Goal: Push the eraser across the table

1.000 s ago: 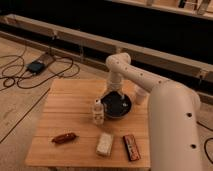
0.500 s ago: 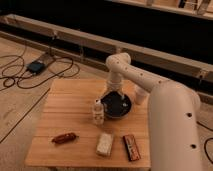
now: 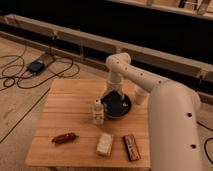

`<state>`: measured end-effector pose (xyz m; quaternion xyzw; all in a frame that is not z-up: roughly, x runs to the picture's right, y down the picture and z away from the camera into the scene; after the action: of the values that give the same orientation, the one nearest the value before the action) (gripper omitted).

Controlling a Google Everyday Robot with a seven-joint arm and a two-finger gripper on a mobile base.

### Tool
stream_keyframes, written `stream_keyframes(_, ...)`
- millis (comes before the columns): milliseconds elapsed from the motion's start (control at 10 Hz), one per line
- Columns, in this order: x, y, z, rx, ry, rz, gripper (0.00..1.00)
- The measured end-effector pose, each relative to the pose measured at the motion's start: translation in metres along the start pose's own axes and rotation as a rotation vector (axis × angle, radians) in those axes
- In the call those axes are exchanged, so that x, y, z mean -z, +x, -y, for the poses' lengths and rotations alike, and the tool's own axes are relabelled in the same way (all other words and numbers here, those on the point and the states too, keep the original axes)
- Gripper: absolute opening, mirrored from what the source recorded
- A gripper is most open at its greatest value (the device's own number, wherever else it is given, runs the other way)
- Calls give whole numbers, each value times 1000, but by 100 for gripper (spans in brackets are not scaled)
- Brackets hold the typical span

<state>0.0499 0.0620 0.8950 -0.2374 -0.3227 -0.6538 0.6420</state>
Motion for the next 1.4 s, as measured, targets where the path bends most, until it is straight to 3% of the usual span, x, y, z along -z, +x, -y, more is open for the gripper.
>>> stream_keyframes(600, 9, 1, 3, 14, 6, -13, 80)
stream_keyframes(1000, 50, -6, 12, 71, 8, -66, 80)
stream_keyframes(1400, 93, -24, -12, 84, -29, -135, 80)
